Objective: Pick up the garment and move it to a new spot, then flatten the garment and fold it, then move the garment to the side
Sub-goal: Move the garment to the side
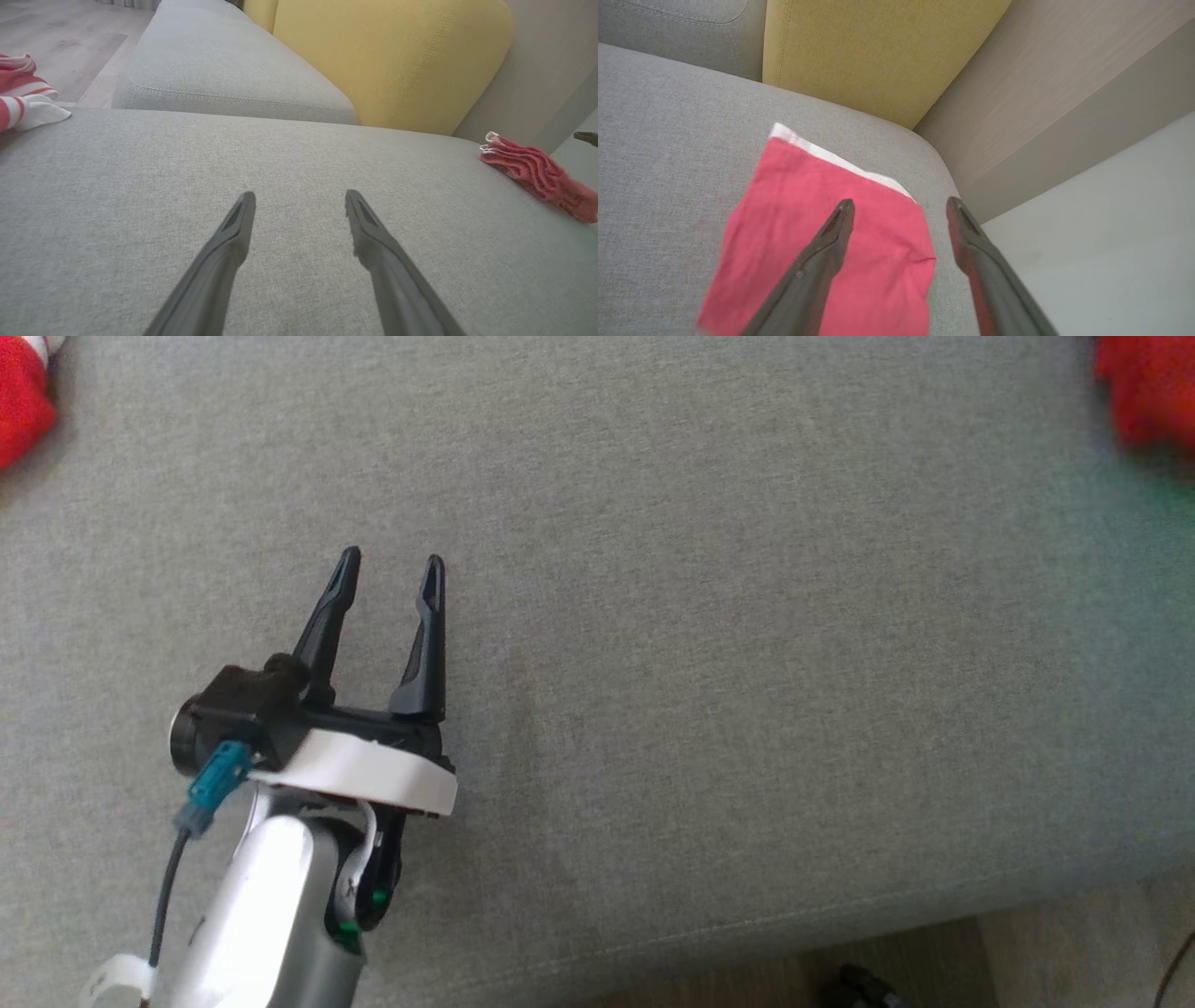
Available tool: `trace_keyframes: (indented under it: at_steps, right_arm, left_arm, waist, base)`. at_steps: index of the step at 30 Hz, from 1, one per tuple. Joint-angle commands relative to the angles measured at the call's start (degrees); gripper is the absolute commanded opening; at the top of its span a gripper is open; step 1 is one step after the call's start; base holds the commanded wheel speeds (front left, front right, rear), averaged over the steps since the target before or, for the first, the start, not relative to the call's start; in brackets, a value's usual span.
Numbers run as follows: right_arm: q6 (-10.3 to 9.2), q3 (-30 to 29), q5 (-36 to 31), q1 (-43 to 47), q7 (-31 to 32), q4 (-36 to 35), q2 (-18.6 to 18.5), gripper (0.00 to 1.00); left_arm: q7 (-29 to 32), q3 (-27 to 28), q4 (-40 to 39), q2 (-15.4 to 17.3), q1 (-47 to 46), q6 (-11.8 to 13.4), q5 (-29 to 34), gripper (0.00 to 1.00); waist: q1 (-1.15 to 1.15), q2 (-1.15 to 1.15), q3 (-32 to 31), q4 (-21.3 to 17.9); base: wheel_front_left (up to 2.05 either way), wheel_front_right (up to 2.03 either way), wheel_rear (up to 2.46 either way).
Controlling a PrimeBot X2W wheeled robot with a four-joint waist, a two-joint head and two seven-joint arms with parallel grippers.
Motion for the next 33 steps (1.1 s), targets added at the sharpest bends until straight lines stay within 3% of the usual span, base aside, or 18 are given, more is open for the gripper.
trace_keyframes:
  at_steps: [1, 9, 18, 26, 33]
  right_arm:
    - [0.37, -0.2, -0.5, -0.5, -0.3, -2.3, -0.1, 1.0]
    - [0.37, 1.1, 0.5, -0.1, -4.8, -3.0, 2.8, 1.0]
    - [0.37, 5.9, 6.0, 2.3, -10.5, -4.0, 8.4, 1.0]
    - [0.37, 11.3, 12.4, 10.2, -14.8, -7.7, 14.0, 1.0]
    - [0.37, 9.3, 17.6, 22.0, -16.9, -14.6, 19.0, 1.0]
  left_arm:
    - [-0.3, 1.2, -1.6, 0.7, -0.2, 0.2, -0.2, 1.0]
    - [-1.2, 1.4, -0.2, 0.5, -0.3, 0.2, -1.1, 1.0]
    - [-2.8, 3.2, 3.2, -0.2, 0.1, 0.9, -2.6, 1.0]
    - [-3.8, 6.1, 6.2, -1.4, 2.2, 2.1, -3.8, 1.0]
    - [-3.9, 8.1, 7.3, -2.3, 5.1, 2.4, -3.0, 1.0]
  waist:
    - [0.0, 0.0, -0.3, -0.2]
    - [0.0, 0.0, -3.0, -0.1]
    - [0.0, 0.0, -9.1, 2.4]
    - [0.0, 0.0, -16.2, 5.5]
    - [0.0, 0.0, -21.2, 7.9]
  base:
    - [0.0, 0.0, 0.0]
    - [0.0, 0.0, 0.0]
    - [0.0, 0.0, 0.0]
    - [0.0, 0.0, 0.0]
    - [0.0, 0.0, 0.0]
